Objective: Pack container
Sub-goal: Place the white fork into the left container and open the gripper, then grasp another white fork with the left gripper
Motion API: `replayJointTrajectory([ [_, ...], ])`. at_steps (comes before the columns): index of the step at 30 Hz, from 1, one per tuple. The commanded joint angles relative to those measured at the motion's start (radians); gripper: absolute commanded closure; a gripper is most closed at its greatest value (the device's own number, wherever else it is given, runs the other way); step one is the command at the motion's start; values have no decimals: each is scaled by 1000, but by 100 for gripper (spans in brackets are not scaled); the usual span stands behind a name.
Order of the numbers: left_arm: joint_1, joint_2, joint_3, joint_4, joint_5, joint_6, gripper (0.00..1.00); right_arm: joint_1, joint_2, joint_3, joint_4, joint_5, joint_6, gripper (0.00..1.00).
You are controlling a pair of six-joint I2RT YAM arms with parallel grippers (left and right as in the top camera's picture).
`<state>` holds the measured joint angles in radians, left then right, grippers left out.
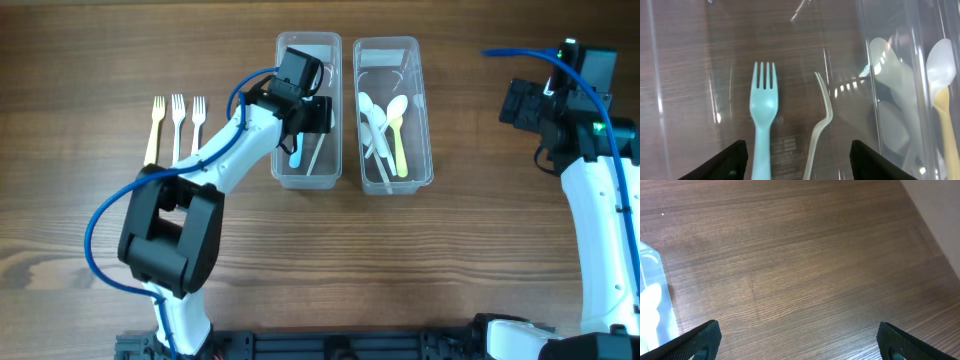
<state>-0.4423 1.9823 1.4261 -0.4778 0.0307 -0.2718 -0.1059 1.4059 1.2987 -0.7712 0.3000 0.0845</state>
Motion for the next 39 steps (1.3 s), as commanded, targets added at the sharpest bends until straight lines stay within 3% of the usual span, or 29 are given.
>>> replayJointTrajectory([
  [1, 38, -114, 28, -28, -52, 2, 32, 2, -3, 10, 0, 13, -5, 0],
  [13, 161, -337, 28, -234, -269, 75, 39, 2, -3, 10, 0, 14, -5, 0],
  [16, 201, -327, 24, -280, -268, 108, 48, 2, -2, 10, 0, 13, -5, 0],
  [22, 281, -282, -9, -283, -267, 108, 53, 2, -3, 10, 0, 13, -5, 0],
  [30, 391, -204, -22, -283, -207, 113, 53, 2, -3, 10, 0, 13, -5, 0],
  [39, 488, -66, -71, -215, -72, 218, 50, 2, -3, 10, 0, 13, -5, 0],
])
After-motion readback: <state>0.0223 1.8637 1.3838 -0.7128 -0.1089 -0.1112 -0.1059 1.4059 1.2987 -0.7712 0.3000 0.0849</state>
